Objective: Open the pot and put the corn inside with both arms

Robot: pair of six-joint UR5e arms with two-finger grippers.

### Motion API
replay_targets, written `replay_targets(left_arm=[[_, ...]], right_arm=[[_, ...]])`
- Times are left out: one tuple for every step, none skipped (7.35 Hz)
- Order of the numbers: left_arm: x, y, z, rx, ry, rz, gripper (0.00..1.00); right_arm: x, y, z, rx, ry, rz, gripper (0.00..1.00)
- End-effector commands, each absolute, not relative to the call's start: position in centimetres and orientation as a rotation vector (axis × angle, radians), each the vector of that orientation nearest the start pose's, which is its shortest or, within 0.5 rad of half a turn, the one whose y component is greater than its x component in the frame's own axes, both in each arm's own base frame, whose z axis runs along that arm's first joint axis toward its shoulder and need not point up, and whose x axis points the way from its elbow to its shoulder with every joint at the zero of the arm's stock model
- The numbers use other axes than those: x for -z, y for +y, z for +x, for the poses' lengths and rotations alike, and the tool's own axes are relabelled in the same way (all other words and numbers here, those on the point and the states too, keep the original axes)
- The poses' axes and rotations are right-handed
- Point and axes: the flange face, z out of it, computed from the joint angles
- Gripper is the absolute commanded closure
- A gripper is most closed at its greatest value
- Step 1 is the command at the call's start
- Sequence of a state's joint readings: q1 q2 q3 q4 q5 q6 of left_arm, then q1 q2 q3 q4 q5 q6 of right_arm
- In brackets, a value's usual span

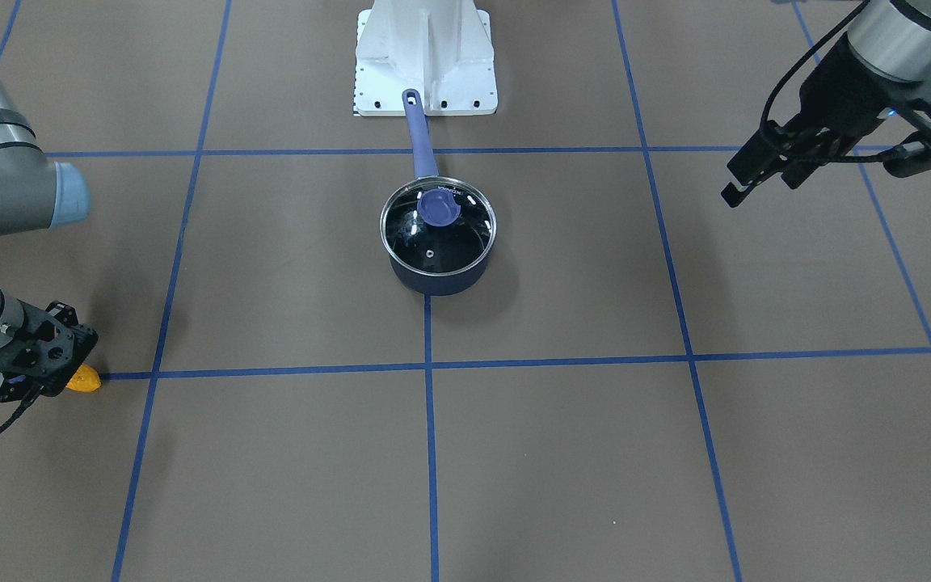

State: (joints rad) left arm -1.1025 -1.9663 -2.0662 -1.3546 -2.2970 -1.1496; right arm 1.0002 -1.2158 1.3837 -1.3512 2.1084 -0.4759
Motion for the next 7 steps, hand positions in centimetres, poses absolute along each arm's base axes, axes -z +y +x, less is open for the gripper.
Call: replay_targets(left_arm=[[-23.3, -50.4, 20.5, 0.372, 0.96, -0.083, 0.02], [-21.5, -51.0, 22.9, 0.394, 0.958, -0.089, 0.02], [-20.0, -51.1, 26.1, 0.403, 0.939, -0.078, 0.02], [-18.4, -50.6, 29.2, 0.422, 0.938, -0.097, 0.02], [-16.6, -50.6, 32.1, 0.442, 0.934, -0.104, 0.02], [-15.3, -49.9, 35.7, 0.449, 0.919, -0.113, 0.02], [-14.6, -49.1, 38.3, 0.453, 0.908, -0.129, 0.02]], right_arm=[[-52.8, -60.1, -28.8, 1.104, -0.616, 0.375, 0.75], [-51.1, -61.4, -27.3, 1.07, -0.679, 0.371, 0.75], [-49.5, -62.7, -25.5, 1.031, -0.738, 0.36, 0.75], [-47.8, -63.9, -23.8, 0.992, -0.791, 0.352, 0.73], [-45.6, -64.9, -22.8, 0.923, -0.833, 0.331, 0.73], [-43.9, -64.8, -22.6, 0.842, -0.845, 0.321, 0.73], [-42.6, -64.8, -22.3, 0.763, -0.854, 0.307, 0.73]])
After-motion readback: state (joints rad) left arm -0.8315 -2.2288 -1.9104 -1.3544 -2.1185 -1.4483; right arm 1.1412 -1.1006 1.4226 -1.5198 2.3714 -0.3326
